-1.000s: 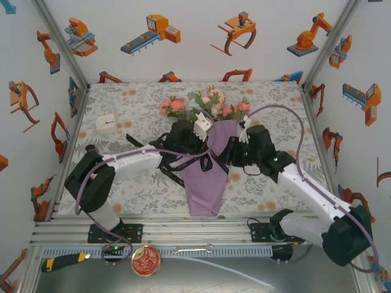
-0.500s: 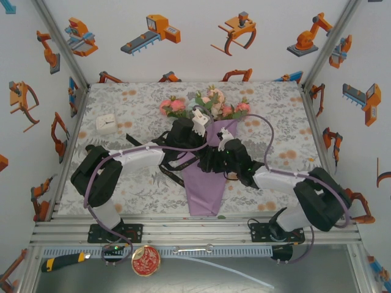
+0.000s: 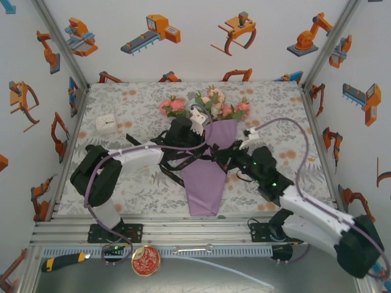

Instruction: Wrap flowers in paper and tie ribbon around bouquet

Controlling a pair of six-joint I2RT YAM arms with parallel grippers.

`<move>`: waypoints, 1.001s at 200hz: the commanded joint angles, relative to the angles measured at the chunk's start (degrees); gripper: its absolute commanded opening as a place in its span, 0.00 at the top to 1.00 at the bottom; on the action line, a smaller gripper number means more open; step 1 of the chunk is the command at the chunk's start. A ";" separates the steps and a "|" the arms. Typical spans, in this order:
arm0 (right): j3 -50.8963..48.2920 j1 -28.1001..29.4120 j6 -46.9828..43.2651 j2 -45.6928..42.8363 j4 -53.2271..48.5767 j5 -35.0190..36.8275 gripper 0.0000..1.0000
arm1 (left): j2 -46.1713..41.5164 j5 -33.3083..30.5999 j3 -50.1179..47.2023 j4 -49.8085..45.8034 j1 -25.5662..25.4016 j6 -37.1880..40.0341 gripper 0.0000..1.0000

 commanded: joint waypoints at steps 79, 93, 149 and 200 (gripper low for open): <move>2.43 -0.78 0.45 2.41 -5.03 19.84 1.00 | -22.32 -44.23 -10.23 -26.11 2.14 -43.73 0.57; 2.83 -0.86 0.12 3.19 -4.82 19.93 1.00 | -25.63 -44.34 -12.98 -31.08 4.98 -51.90 0.57; 5.45 -0.96 -0.96 5.31 -7.12 17.65 1.00 | -19.93 -34.94 -11.31 -36.46 16.95 -51.25 0.49; 6.27 -0.95 -0.11 5.74 -8.36 14.70 1.00 | -11.06 -33.88 -11.11 -21.80 19.94 -43.86 0.40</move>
